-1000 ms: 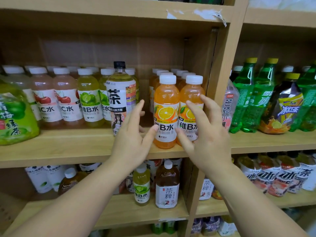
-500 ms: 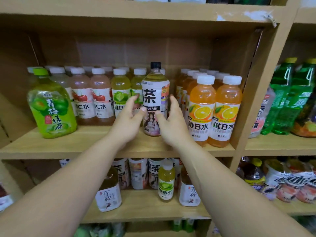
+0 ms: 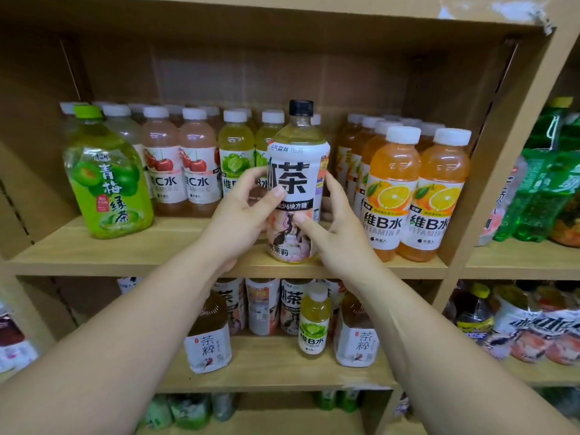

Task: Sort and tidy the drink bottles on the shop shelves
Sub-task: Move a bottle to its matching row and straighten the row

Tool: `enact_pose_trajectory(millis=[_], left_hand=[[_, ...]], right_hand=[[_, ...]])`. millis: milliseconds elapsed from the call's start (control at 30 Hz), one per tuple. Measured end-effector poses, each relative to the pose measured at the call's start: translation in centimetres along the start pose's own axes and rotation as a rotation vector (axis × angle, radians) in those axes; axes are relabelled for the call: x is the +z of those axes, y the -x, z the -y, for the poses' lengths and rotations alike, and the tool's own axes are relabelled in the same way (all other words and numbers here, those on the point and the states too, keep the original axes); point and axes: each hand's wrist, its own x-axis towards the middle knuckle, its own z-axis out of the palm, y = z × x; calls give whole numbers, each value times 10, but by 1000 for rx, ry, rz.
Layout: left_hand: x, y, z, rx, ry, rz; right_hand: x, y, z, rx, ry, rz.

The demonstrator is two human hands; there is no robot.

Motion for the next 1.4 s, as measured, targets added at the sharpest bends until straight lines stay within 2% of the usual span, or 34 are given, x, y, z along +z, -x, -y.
enact_pose_trajectory(millis=[300, 467, 700, 867, 1033, 1133, 1267, 1400], left_hand=[[-23, 59, -36, 21, -32, 167], [-22, 92, -24, -24, -4, 166], [-13, 133, 43, -130, -45, 176], [-2, 150, 109, -256, -127, 75], [12, 157, 165, -358, -38, -63], [18, 151, 188, -418, -74, -125], [13, 130, 208, -471, -159, -154], [15, 108, 219, -502, -268, -109]], right_hand=[[-15, 48, 18, -74, -159, 171], [-12, 80, 4, -4, -255, 294], [9, 118, -54, 164, -230, 444], [39, 136, -107, 257, -169, 441], [52, 136, -142, 287, 0, 491], [45, 136, -151, 322, 149, 425], [21, 138, -165, 260, 304, 152], [-2, 142, -182, 223, 393, -80]])
